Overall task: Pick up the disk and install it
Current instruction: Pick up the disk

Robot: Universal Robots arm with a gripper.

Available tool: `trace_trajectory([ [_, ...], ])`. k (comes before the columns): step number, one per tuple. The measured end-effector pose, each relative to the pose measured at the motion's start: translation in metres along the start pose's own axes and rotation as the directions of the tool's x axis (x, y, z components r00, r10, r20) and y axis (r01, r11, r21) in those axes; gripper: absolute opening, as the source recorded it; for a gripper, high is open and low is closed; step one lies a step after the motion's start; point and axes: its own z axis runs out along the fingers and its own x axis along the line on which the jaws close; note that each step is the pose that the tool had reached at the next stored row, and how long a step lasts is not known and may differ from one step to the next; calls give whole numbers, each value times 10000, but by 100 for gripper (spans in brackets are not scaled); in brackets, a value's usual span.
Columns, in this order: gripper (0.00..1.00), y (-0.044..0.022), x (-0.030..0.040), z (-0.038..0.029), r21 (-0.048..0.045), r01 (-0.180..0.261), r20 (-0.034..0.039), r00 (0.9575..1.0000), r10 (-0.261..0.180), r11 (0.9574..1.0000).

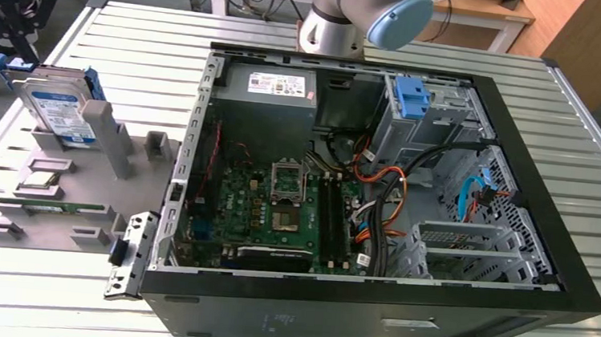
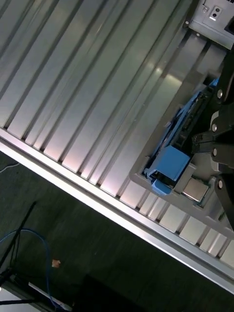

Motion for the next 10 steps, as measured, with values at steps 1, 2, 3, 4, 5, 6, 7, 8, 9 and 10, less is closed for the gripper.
trace_trajectory([
  [1,10,0,0,0,-4,145,-6,9999,-145,9999],
  [2,10,0,0,1,-8,299,-13,9996,-299,9996],
  [3,10,0,0,2,-12,458,-19,9989,-458,9990],
  [4,10,0,0,3,-17,635,-26,9980,-635,9980],
  [5,10,0,0,3,-22,798,-33,9968,-798,9968],
  [6,10,0,0,4,-27,963,-39,9953,-963,9953],
  [7,10,0,0,5,-32,1128,-46,9936,-1128,9936],
  [8,10,0,0,5,-37,1298,-52,9915,-1298,9915],
  [9,10,0,0,6,-42,1463,-59,9892,-1464,9892],
  [10,10,0,0,7,-48,1643,-65,9864,-1643,9864],
])
